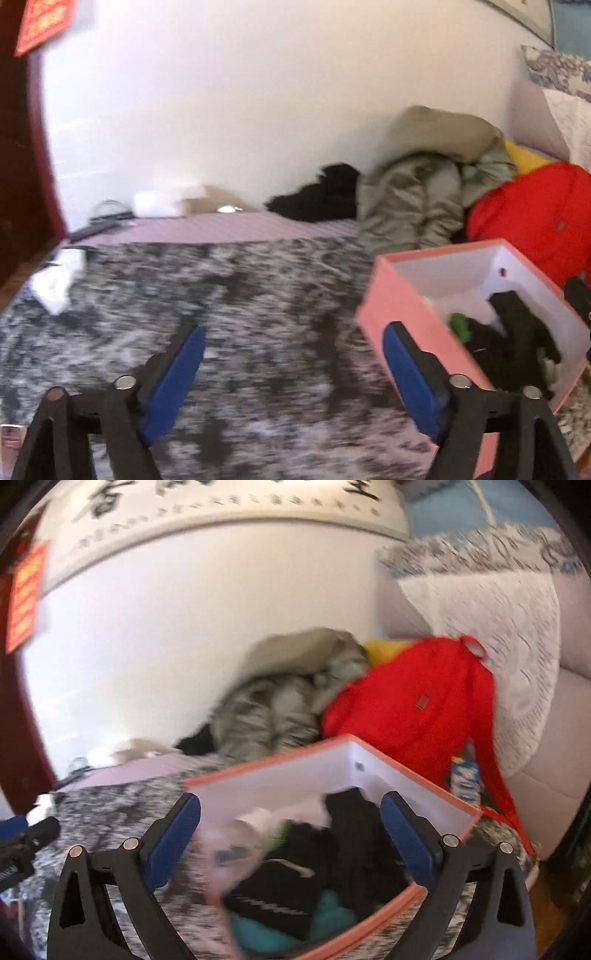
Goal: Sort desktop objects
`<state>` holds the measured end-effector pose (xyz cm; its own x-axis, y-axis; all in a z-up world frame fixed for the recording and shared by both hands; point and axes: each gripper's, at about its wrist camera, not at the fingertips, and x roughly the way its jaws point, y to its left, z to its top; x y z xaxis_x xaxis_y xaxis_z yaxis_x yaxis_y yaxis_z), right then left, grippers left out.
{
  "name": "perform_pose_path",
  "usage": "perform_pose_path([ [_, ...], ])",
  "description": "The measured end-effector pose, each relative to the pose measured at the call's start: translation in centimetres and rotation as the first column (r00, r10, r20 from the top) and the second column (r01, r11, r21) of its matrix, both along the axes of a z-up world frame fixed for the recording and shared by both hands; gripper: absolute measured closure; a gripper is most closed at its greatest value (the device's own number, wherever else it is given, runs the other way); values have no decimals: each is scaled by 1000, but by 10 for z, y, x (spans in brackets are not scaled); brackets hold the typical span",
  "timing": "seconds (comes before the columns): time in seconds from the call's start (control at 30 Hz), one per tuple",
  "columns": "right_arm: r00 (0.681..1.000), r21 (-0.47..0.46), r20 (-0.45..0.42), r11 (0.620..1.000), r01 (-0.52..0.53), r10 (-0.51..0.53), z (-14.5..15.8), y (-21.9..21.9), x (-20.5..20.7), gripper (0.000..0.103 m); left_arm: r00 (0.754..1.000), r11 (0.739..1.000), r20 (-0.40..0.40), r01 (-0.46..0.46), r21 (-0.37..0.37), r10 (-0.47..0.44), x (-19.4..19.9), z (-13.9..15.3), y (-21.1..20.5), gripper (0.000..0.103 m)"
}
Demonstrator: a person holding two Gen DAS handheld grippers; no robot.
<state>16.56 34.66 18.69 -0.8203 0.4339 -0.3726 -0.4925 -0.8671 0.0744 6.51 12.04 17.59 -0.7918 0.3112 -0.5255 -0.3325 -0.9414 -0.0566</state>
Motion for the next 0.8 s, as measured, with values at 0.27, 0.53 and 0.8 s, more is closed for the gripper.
perform_pose_path([
  [0.27,986,19,-13,986,-167,167,-10,-102,-33,1,989,987,0,-148,-60,149,-7,-26,-80,10],
  [0.53,960,-29,102,965,-261,262,-49,-169,-85,1,977,972,24,-206,-116,210,-21,-53,-128,5],
  [0.8,950,-97,243,979,-177,196,-86,-178,-50,1,972,991,197,-120,-62,130,1,-64,-124,5],
])
